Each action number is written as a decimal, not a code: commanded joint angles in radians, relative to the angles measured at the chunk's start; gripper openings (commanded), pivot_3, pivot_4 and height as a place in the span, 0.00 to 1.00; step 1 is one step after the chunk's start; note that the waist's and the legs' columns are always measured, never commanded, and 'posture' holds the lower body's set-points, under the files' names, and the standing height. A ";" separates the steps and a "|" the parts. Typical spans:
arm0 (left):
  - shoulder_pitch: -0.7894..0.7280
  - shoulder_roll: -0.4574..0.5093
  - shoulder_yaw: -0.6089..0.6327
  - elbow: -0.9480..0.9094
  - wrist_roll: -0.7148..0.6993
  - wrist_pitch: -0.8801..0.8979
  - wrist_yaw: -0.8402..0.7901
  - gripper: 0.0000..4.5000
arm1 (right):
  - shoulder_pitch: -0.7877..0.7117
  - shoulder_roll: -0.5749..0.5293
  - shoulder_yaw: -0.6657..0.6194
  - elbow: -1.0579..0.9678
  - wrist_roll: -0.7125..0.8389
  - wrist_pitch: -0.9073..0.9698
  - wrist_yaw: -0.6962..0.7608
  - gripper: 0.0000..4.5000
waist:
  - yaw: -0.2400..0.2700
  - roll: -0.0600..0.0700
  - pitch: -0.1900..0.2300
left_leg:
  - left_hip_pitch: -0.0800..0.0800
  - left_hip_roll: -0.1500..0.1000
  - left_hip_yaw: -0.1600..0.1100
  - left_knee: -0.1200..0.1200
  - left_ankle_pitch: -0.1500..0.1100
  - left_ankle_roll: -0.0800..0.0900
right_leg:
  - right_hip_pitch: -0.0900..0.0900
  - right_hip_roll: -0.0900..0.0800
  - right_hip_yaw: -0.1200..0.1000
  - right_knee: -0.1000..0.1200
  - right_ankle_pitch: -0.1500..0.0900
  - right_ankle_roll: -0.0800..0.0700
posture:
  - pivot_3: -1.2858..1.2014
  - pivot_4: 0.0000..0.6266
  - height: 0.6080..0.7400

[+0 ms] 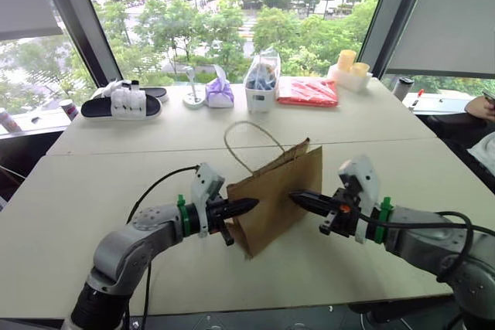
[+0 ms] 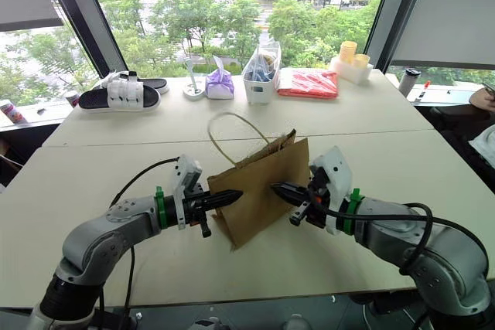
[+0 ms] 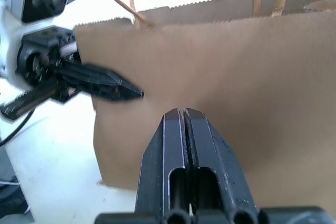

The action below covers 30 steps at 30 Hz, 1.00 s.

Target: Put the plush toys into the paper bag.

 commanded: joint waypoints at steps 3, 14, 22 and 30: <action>-0.189 0.068 0.003 0.248 0.015 -0.135 -0.289 0.01 | 0.081 -0.139 -0.270 -0.010 0.176 0.003 0.033 0.00 | -0.001 0.000 0.000 | 0.000 -0.003 0.000 0.001 0.000 0.000 | 0.001 0.000 -0.001 0.000 0.000 0.000 | 0.52 0.24 1.00; -0.752 -0.016 -0.087 1.272 0.265 -0.564 -0.898 0.01 | 0.215 -0.229 -0.453 0.007 0.207 -0.028 0.021 0.00 | -0.003 -0.002 0.001 | -0.001 -0.004 0.001 0.001 -0.001 0.003 | 0.001 0.000 -0.001 -0.001 0.000 0.001 | 0.52 0.24 1.00; -0.911 -0.118 -0.088 1.643 0.487 -0.845 -0.871 0.06 | 0.285 -0.216 -0.457 -0.055 0.232 -0.072 -0.062 0.00 | -0.005 -0.005 0.003 | -0.001 -0.004 0.001 0.001 -0.002 0.004 | 0.001 -0.001 -0.001 -0.001 0.000 0.002 | 0.52 0.24 1.00; -0.923 -0.105 -0.050 1.679 0.584 -0.882 -0.806 0.86 | 0.312 -0.223 -0.414 -0.066 0.213 -0.115 -0.083 0.00 | -0.003 -0.008 0.005 | -0.001 -0.005 0.000 0.002 -0.002 0.004 | 0.001 -0.001 -0.001 0.000 0.000 0.003 | 0.52 0.24 1.00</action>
